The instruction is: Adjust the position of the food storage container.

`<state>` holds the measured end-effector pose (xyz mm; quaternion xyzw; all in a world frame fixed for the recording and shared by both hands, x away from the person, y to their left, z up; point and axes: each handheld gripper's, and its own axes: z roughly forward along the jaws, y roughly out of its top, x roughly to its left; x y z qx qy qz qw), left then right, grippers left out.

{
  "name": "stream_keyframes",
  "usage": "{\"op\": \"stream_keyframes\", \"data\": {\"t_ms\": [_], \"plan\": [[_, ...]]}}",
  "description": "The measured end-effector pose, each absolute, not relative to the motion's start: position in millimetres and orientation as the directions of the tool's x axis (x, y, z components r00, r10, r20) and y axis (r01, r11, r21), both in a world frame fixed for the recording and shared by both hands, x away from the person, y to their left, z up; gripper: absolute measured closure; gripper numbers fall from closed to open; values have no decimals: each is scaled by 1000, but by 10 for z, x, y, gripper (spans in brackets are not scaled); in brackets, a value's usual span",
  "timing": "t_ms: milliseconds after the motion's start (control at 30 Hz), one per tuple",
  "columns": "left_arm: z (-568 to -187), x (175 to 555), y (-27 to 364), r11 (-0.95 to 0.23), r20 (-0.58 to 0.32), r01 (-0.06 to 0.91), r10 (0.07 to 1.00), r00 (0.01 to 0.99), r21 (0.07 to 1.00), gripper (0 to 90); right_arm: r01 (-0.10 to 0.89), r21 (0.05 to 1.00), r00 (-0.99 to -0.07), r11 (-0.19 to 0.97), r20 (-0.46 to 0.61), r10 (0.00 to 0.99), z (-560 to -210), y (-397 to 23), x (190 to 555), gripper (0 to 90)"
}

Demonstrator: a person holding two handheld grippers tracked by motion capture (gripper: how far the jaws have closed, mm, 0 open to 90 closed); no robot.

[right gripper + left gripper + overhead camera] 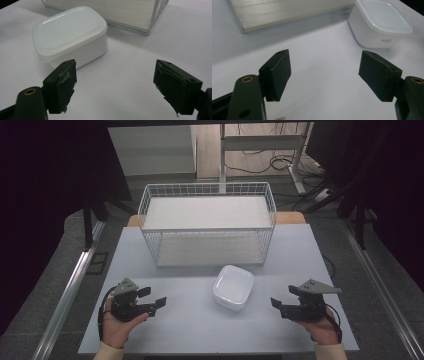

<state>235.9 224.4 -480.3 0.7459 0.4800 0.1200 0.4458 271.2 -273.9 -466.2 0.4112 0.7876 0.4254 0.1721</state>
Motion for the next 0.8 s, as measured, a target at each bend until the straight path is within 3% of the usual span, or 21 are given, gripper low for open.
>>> {"op": "stream_keyframes", "data": {"t_ms": [800], "plan": [[-4791, 2388, 2260, -140, -261, 610, 813, 521, 780, 240, 530, 797, -584, 291, 93, 807, -4639, -2768, 2701, 185]]}}
